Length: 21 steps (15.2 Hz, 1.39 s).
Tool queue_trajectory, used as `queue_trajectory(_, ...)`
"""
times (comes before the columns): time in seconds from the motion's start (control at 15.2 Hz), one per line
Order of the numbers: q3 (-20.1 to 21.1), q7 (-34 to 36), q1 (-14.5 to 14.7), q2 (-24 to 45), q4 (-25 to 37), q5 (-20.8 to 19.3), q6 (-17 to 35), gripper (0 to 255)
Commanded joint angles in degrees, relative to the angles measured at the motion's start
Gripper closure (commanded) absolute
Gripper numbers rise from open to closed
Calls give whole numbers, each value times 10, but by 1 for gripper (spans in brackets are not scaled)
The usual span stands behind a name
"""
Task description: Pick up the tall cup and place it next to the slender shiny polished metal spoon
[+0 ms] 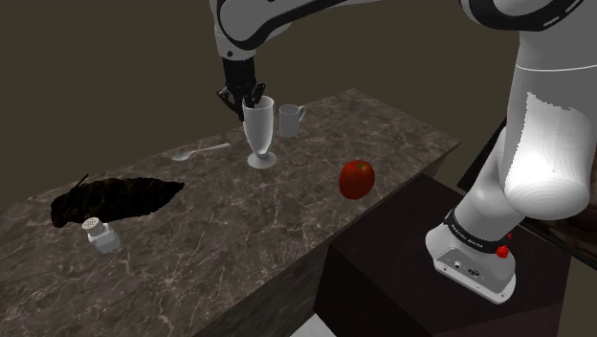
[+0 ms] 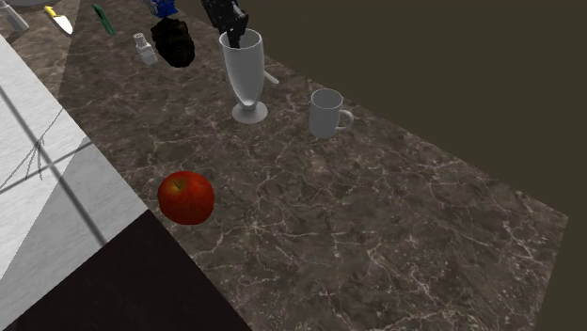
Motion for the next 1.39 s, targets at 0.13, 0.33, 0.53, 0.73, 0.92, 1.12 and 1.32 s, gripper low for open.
queue_trajectory(0.13,0,0,0,0,0,0,0,255)
queue_trajectory(0.33,0,0,0,-1,0,0,0,0)
queue_trajectory(0.53,0,0,0,0,0,0,0,0)
queue_trajectory(0.73,1,-1,0,-12,42,2,-53,0)
queue_trajectory(0.92,1,-2,1,-14,54,2,-67,0)
queue_trajectory(1.12,1,-2,1,-14,54,2,-67,0)
queue_trajectory(1.32,1,-2,1,-14,54,2,-67,0)
